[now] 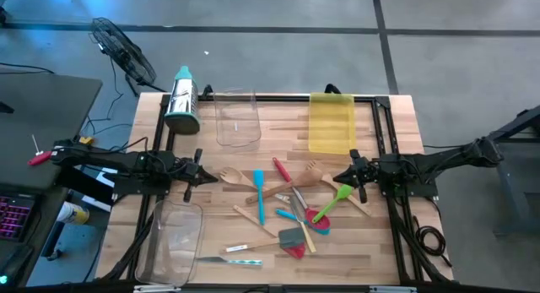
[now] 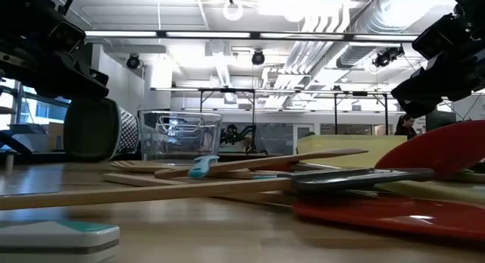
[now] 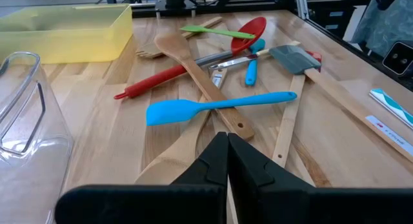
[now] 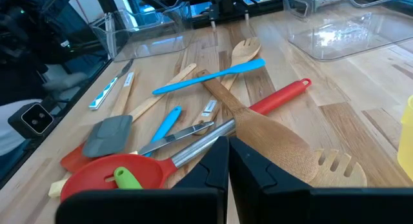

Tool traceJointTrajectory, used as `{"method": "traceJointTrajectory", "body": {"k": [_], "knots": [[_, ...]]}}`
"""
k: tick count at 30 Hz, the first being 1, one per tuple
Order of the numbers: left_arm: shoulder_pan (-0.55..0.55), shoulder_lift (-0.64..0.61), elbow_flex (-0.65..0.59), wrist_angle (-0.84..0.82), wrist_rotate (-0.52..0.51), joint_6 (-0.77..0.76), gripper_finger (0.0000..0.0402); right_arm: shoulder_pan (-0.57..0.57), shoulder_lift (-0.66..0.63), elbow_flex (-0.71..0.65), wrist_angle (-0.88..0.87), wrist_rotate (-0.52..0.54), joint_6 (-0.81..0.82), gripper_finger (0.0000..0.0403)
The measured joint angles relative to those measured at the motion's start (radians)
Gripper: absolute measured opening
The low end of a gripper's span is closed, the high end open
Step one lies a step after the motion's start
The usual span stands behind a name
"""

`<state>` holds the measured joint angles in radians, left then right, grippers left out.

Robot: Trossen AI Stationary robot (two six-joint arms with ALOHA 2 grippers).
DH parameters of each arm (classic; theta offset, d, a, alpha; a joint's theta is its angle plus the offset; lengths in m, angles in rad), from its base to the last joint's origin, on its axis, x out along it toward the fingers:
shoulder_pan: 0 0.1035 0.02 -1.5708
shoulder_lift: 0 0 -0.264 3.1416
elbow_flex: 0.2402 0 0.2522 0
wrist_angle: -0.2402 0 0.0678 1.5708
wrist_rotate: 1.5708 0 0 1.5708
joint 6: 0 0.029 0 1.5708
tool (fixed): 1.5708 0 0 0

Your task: Pick & Place Kitchen Items

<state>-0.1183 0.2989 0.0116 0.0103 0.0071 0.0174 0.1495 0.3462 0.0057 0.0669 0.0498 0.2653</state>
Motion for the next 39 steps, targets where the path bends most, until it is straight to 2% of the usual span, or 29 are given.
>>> {"method": "traceJointTrajectory", "body": {"k": [27,33,36,39], "knots": [[0.000,0.000,0.000,0.000,-0.002,0.028,0.0000,0.000,0.000,0.000,0.000,0.000,0.000,0.0003],[0.000,0.000,0.000,0.000,-0.002,0.028,0.0000,0.000,0.000,0.000,-0.002,0.026,-0.239,0.0003],[0.000,0.000,0.000,0.000,-0.002,0.020,0.0000,0.000,0.000,0.000,0.009,0.043,-0.271,0.0003],[0.000,0.000,0.000,0.005,-0.002,-0.154,0.0000,0.000,0.000,0.000,0.047,0.067,-0.265,0.0003]]}}
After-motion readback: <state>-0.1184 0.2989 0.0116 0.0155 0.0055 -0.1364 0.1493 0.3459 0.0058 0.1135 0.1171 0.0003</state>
